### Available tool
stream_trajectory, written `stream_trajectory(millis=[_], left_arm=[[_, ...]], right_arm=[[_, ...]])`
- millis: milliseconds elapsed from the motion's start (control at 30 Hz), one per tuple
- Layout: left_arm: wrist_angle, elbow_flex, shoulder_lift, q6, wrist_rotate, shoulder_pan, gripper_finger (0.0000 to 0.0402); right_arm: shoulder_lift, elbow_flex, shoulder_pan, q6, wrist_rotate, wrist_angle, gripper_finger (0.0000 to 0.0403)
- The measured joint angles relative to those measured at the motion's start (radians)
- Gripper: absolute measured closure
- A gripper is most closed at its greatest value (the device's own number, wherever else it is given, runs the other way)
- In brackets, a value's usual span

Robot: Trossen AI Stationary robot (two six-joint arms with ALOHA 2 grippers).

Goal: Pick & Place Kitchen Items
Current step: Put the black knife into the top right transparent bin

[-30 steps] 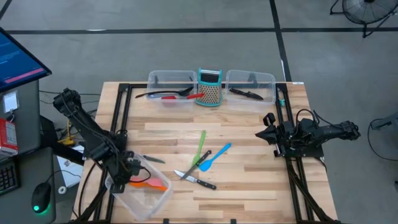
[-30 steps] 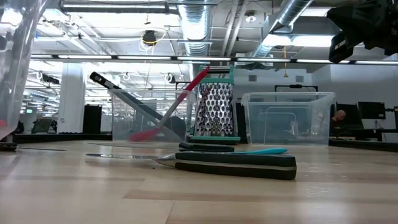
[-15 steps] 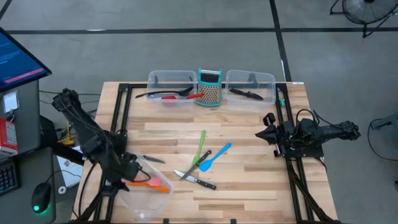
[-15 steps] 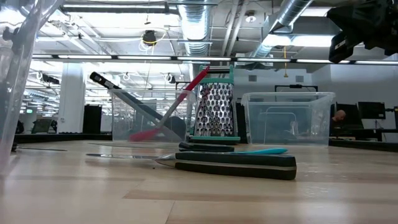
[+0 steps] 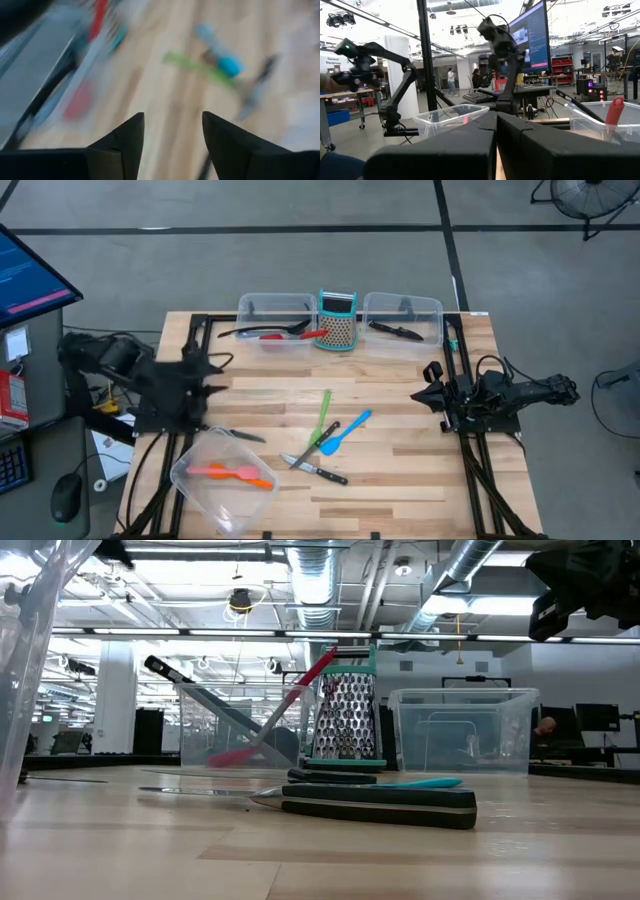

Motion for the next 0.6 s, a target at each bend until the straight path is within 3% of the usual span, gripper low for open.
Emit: stream_trajectory(millis=[100,333,467,600], left_arm=[[-0.099,-0.002,0.018,0.027,0.055,0.124,0.0203],[-0.101,-0.002,0.118,0.199,0.137,0.355,0.0154],[-0.106,-0.002,0.201,0.256,0.305,0.46,0.0152],[-0.119,-0.011,0.259,0.328,0.435,0.474,0.0162]], right_arm=[[0.0,0.0,0.0,0.0,0.0,0.0,0.0403],[0.0,0.0,0.0,0.0,0.0,0.0,0.0403],[0.0,0.0,0.0,0.0,0.0,0.0,0.0403],[0.0,0.0,0.0,0.0,0.0,0.0,0.0403]])
